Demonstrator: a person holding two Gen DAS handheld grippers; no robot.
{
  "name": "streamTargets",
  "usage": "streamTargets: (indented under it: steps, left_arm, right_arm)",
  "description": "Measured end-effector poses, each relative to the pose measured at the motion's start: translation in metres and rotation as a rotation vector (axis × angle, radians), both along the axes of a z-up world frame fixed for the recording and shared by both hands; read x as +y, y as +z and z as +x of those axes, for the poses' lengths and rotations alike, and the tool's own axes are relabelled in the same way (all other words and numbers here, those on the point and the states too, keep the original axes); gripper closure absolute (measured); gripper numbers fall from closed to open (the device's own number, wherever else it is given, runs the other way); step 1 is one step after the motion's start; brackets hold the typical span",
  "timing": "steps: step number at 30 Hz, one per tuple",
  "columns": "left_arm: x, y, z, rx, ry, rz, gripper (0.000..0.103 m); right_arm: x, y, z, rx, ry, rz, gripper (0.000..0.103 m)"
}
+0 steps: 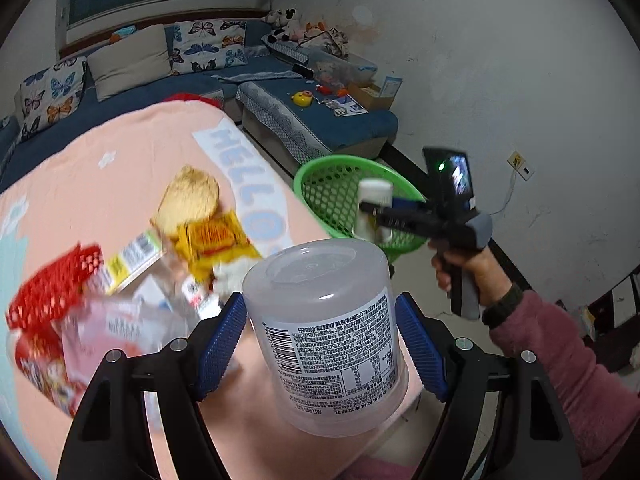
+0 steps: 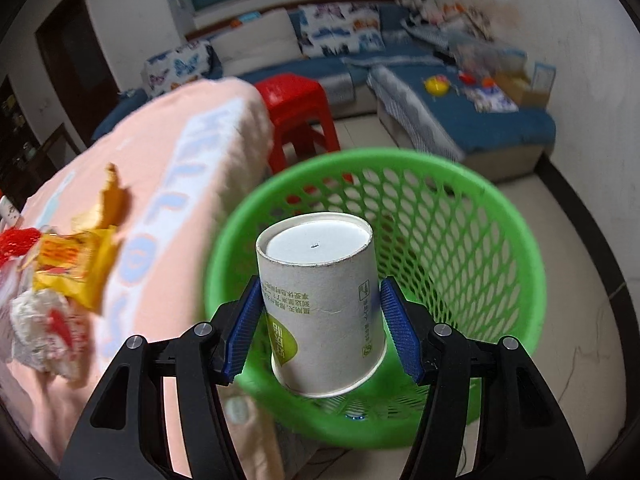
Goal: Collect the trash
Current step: 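Carry the paper cup over the green basket and open the right tool, then carry the clear plastic tub over the green basket and open the left tool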
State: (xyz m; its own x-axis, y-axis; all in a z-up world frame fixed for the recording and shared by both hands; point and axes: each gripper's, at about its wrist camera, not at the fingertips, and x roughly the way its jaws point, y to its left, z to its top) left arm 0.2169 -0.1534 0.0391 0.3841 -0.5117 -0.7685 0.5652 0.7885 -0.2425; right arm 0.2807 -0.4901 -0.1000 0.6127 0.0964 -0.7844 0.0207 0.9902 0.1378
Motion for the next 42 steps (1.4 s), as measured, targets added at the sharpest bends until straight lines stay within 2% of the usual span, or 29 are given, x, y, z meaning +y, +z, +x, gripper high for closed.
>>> streamTargets:
  steps: [5,12,17,22,26,30,36,42]
  left_arm:
    - [-0.013,0.009,0.019,-0.013,0.001,0.014,0.03]
    - [-0.041,0.019,0.045,-0.018,-0.01,0.024,0.03]
    - [-0.068,0.024,0.067,-0.025,-0.013,0.027,0.03]
    - [-0.107,0.015,0.091,-0.014,-0.045,0.055,0.03]
    - [-0.15,-0.004,0.112,0.034,-0.07,0.051,0.03]
    - [-0.192,-0.03,0.125,0.084,-0.107,0.071,0.03]
    - [-0.245,-0.072,0.14,0.127,-0.138,0.116,0.031]
    - [-0.271,-0.115,0.147,0.183,-0.145,0.192,0.031]
  right_arm:
    - [-0.016,-0.02,0.016,0.071,-0.031,0.033,0.042]
    - [-0.027,-0.029,0.022,0.094,-0.059,0.061,0.036]
    - [-0.039,-0.012,0.006,0.043,-0.064,0.077,0.036]
    - [-0.048,0.025,-0.032,-0.066,-0.061,0.014,0.033]
    - [-0.059,0.049,-0.069,-0.158,-0.085,-0.008,0.03]
    - [-0.069,0.057,-0.097,-0.212,-0.118,-0.014,0.03]
    - [-0.08,0.053,-0.119,-0.249,-0.159,0.021,0.03]
    - [-0.075,0.044,-0.129,-0.255,-0.177,0.004,0.03]
